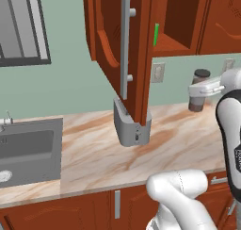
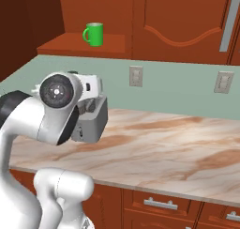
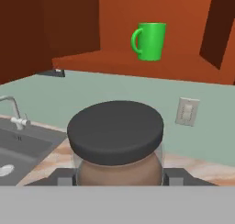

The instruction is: Take the cinnamon bottle from the cabinet and place it on the dining table, next to the plate with the cupcake. Then take the chocolate from the dining counter and place it on the cupcake plate.

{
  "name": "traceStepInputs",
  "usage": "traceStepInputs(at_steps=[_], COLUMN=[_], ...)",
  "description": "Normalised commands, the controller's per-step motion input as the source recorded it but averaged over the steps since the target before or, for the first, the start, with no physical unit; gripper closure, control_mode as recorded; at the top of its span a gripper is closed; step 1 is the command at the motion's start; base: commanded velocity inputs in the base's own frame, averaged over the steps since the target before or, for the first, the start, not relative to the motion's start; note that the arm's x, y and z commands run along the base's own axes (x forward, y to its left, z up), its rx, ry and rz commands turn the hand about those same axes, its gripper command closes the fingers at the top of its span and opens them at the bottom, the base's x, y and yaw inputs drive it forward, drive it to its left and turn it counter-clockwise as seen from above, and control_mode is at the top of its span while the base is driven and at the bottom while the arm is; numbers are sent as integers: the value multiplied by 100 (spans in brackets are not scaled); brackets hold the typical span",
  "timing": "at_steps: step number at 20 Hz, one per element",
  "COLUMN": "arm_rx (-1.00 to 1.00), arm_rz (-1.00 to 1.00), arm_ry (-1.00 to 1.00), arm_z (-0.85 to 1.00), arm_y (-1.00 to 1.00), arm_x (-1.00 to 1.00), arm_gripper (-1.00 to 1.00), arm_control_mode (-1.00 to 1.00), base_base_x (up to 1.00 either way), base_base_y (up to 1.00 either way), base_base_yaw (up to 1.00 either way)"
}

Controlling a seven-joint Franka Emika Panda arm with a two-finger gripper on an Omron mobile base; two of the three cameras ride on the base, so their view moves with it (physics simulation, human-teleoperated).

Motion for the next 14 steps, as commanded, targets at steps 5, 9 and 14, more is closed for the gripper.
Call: traceStepInputs(at_steps=[5,9,14], arm_rx=[-3,-9,0], arm_rz=[19,15,4], arm_ry=[-5,-2,0], arm_z=[-69,-80,-13], arm_y=[14,56,0], arm_x=[-26,0,-14], arm_gripper=[100,100,100], arm_control_mode=[-100,-100,100], base_base_x=[0,0,-11], base_base_y=[0,0,0], base_base_yaw=[0,0,3])
